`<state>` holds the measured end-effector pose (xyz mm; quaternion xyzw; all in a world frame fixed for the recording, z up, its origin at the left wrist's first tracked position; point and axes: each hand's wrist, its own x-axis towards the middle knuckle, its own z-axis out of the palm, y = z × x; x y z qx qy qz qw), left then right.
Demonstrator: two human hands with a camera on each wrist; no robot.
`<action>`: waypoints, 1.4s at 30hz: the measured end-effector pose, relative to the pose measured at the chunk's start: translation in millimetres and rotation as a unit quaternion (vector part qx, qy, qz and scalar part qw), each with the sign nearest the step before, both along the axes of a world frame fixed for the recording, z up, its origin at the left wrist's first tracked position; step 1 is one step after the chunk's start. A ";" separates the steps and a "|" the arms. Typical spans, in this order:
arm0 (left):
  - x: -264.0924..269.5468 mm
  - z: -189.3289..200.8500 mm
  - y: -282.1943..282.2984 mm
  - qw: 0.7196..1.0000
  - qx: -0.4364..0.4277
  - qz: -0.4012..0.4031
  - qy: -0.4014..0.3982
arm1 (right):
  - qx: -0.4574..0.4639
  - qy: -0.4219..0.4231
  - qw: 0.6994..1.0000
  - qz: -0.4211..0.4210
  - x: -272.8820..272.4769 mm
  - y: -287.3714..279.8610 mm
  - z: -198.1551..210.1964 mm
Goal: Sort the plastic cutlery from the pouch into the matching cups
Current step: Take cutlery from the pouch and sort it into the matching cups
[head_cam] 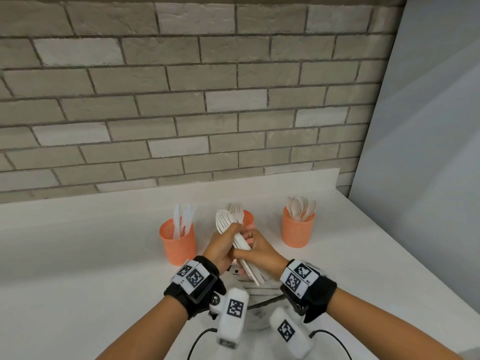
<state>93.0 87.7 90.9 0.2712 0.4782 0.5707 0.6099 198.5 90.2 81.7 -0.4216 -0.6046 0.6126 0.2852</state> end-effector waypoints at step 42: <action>12.9 5.3 -2.0 0.992 0.055 -0.005 0.113 | 0.081 0.103 0.986 -0.100 9.4 2.5 -3.2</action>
